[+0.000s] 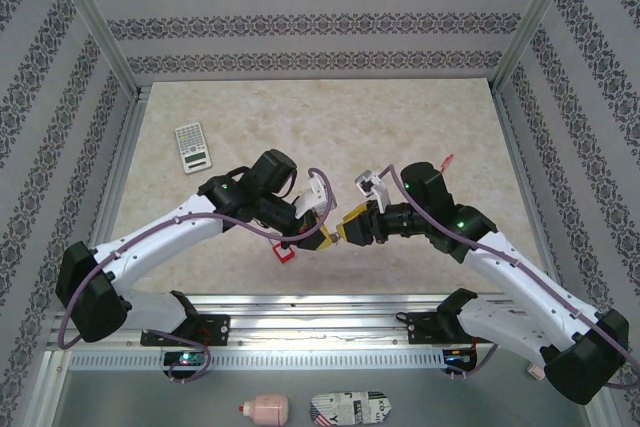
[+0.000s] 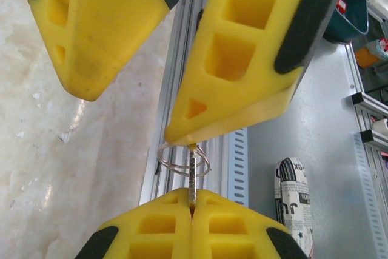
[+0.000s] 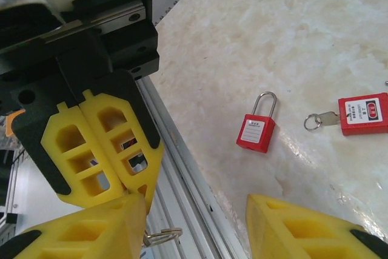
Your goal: Unlock with the key
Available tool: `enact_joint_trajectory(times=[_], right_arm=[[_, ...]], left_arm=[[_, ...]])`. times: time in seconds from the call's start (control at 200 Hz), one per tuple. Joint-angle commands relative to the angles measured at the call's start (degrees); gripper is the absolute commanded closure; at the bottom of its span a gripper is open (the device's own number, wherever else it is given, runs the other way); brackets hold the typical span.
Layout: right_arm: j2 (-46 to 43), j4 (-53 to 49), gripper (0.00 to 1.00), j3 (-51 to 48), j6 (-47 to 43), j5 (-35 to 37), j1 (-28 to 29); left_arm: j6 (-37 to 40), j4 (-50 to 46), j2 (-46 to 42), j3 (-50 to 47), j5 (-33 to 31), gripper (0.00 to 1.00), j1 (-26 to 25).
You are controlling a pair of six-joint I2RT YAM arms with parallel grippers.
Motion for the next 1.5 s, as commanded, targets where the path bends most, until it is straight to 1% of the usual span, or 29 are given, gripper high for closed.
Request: enact_joint_trajectory(times=[0.0, 0.275, 0.535, 0.834, 1.099, 1.269, 1.394, 1.494], right_arm=[[-1.0, 3.0, 0.52, -0.8, 0.7, -0.8, 1.3], [-1.2, 4.0, 0.53, -1.8, 1.8, -0.9, 3.7], [-4.9, 2.5, 0.56, -3.2, 2.8, -0.9, 3.7], [-2.5, 4.3, 0.58, -3.7, 3.4, -3.1, 3.9], [-2.9, 4.2, 0.64, -3.6, 3.2, -1.9, 4.0], [-2.2, 4.3, 0.76, -3.6, 3.1, -2.5, 4.0], [-3.4, 4.1, 0.76, -3.6, 3.4, -1.7, 4.0], [-3.6, 3.4, 0.79, -3.0, 3.0, -1.7, 3.8]], left_arm=[[3.0, -2.6, 0.8, 2.5, -1.2, 1.0, 0.8], [4.2, -4.0, 2.3, 3.9, -1.4, 1.0, 0.9], [4.7, -3.9, 2.9, 4.2, -1.3, 1.0, 1.1], [4.7, -3.7, 3.9, 5.2, -0.2, 1.0, 1.1], [4.0, -2.8, 4.2, 4.8, 1.5, 1.0, 1.1], [2.8, -1.0, 4.3, 4.2, 3.2, 1.0, 1.1], [3.1, -1.6, 4.9, 4.2, 3.9, 1.0, 1.1], [3.6, -2.4, 5.5, 4.4, 4.1, 1.0, 0.8]])
